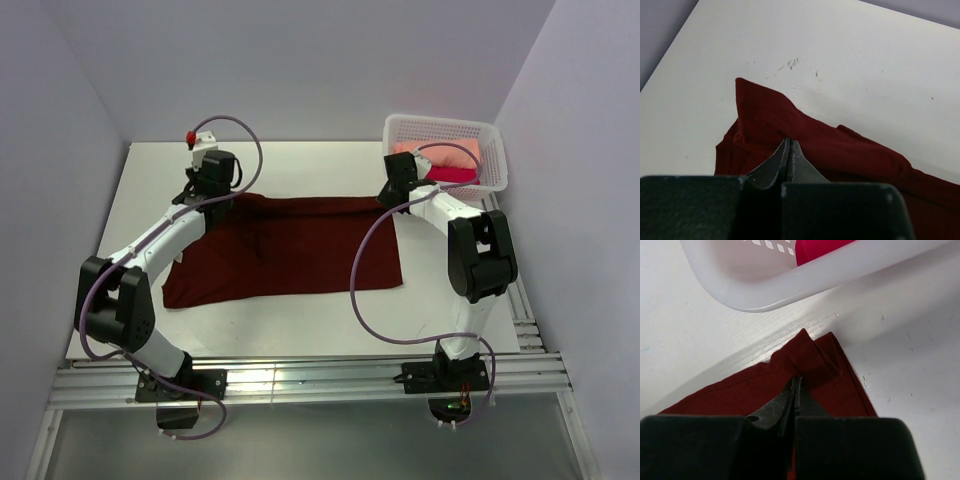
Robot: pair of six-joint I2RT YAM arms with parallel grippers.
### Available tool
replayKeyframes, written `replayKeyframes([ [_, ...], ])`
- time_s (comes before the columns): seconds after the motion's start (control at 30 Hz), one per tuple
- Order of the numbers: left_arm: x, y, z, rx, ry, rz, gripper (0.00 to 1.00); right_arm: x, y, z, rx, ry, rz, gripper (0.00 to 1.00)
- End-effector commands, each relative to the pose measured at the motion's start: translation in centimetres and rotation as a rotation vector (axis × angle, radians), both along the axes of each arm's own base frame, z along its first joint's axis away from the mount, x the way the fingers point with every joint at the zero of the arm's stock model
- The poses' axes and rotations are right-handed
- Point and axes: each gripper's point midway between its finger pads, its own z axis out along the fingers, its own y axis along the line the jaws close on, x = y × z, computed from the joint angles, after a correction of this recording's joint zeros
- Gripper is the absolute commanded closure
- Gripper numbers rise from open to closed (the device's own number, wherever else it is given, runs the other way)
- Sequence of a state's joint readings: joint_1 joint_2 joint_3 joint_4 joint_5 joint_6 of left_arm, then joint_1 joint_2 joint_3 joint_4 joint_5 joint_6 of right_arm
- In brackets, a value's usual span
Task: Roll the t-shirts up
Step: Fold the tshirt
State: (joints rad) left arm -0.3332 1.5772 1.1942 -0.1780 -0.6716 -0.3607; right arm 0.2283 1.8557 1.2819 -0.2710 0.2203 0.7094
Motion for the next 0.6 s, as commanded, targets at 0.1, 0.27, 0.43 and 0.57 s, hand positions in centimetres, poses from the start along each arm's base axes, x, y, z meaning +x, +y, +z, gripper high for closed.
replayKeyframes([
  [0.1, -1.4, -0.5, 2.3, 0.035, -0.058, 0.022, 1.0, 0.0, -1.1, 1.1, -0.007, -0.031, -0.041, 1.0],
  [0.27, -2.2, -0.7, 1.4, 0.053, -0.033, 0.039, 1.0, 0.0, -1.0, 0.6, -0.005, -0.019, -0.04, 1.0],
  [0.43, -3.2, -0.8, 0.7, 0.088, -0.007, 0.073, 1.0, -0.1, -1.0, 0.7, 0.005, -0.021, -0.047, 1.0],
  [0.57, -4.1, -0.6, -0.4, 0.089, 0.007, 0.096, 1.0, -0.2, -1.1, 0.7, 0.001, -0.019, -0.051, 1.0],
])
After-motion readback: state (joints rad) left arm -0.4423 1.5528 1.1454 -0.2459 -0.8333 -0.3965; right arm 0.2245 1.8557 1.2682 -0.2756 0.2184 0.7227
